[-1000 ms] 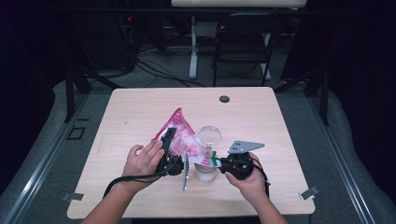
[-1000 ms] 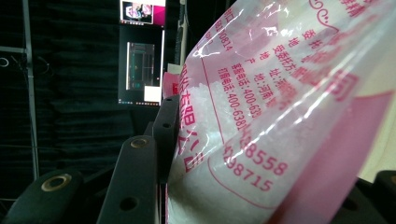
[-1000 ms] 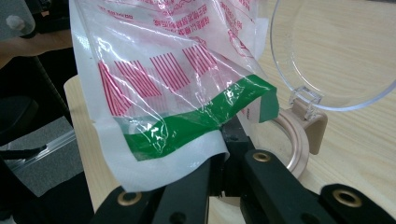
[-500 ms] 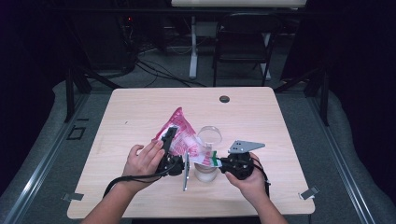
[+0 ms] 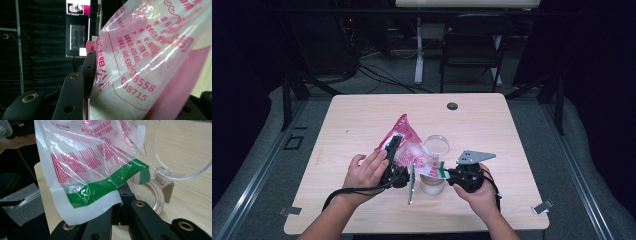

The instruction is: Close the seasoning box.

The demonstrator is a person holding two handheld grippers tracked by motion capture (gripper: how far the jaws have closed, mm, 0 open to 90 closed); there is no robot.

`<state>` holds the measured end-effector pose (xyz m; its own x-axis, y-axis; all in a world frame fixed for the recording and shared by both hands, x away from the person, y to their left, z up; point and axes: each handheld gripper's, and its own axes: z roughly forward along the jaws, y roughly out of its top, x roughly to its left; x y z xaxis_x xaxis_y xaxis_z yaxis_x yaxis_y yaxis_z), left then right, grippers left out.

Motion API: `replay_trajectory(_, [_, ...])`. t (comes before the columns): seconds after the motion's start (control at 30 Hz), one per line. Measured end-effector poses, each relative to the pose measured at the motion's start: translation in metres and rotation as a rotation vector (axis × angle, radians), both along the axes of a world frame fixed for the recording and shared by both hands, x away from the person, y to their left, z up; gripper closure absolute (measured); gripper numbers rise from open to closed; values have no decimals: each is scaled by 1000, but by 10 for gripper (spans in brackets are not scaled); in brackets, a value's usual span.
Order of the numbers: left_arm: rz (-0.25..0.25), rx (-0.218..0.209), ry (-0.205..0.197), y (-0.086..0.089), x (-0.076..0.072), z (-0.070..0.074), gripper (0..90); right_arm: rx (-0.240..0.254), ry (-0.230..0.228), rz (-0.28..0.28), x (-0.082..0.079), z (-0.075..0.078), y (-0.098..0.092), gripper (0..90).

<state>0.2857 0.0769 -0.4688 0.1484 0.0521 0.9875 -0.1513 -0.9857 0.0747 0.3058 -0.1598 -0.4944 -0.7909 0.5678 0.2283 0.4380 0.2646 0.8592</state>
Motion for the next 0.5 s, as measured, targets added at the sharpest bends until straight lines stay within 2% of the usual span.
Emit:
replay_trajectory(0.47, [-20, 11, -7, -1, 0, 1, 620, -1, -1, -6, 0, 1, -1, 900])
replay_trajectory(0.5, [-9, 20, -1, -1, -1, 2, 620, 1, 0, -10, 0, 0, -1, 900])
